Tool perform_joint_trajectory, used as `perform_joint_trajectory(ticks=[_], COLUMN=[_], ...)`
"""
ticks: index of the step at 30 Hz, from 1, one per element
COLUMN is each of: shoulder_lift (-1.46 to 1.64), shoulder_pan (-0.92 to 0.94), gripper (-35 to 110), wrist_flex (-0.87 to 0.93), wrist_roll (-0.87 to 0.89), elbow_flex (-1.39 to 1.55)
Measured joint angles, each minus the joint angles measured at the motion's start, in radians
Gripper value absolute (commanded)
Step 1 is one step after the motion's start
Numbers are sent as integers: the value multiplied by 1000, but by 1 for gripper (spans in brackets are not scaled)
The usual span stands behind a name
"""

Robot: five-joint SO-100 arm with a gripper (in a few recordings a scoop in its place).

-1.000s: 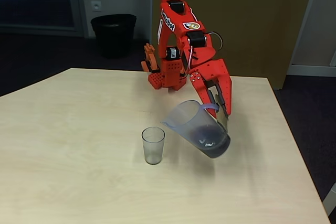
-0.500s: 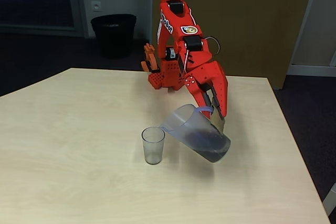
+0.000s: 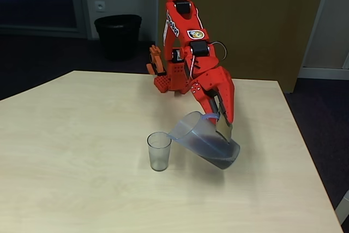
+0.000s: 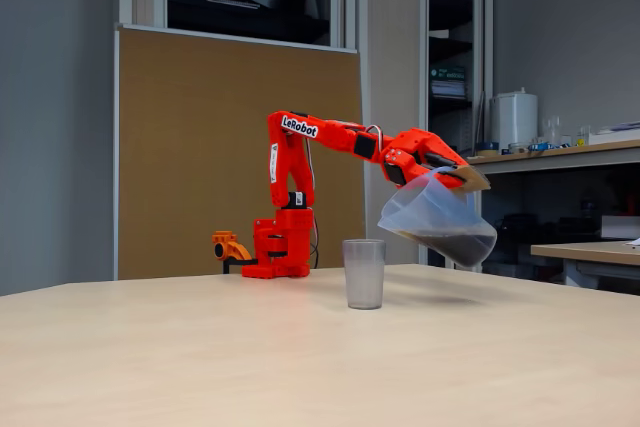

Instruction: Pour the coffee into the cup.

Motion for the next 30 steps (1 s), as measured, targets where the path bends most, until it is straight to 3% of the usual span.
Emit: perform_joint_trajectory(ticks=[30], shoulder_lift=[83], shoulder_pan=[54], gripper=[0], wrist_flex=[-52], wrist_roll=[268], elbow_flex=[37])
